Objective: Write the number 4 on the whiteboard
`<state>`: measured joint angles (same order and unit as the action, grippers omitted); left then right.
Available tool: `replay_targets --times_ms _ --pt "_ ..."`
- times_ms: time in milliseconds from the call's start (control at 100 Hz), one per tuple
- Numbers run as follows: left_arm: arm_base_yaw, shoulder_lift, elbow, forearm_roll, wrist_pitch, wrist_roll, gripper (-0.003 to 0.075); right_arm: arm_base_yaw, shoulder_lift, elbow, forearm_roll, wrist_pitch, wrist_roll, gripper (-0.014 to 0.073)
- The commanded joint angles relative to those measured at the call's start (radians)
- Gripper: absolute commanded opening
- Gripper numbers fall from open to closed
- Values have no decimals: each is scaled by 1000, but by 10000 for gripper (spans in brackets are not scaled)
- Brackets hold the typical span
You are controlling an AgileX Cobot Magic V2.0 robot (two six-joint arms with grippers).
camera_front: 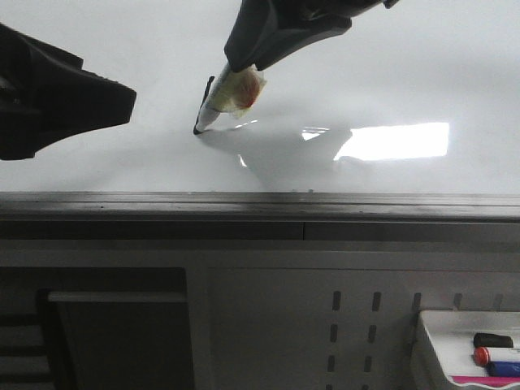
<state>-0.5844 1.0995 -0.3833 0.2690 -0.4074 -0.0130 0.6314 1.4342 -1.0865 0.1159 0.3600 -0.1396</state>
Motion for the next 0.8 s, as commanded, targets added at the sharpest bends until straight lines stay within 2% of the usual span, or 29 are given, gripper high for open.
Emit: replay_targets --times_ms 0,60,150,350,600,690,790 --pt "-5 -18 -24 -16 -67 -11 440 -38 -60 -17 -26 3 -7 -64" --pt "-5 -18 -24 -16 -67 -11 440 -72 -92 -13 -33 76 -7 -64" --pt "-5 -18 -24 -16 -67 -11 440 -105 -134 8 -44 104 -7 -64" --pt "-5 -18 -24 -16 -67 -11 440 -66 -175 -35 -20 103 -7 -64" --pt "-5 -18 -24 -16 -71 -11 440 -61 -116 -80 -15 -14 -7 -64" --pt "-5 -18 -24 -16 -71 -11 440 -61 -83 -80 -15 -14 -7 -64" --pt "-5 -18 -24 -16 -71 -11 440 -59 -68 -74 -1 53 -7 -64"
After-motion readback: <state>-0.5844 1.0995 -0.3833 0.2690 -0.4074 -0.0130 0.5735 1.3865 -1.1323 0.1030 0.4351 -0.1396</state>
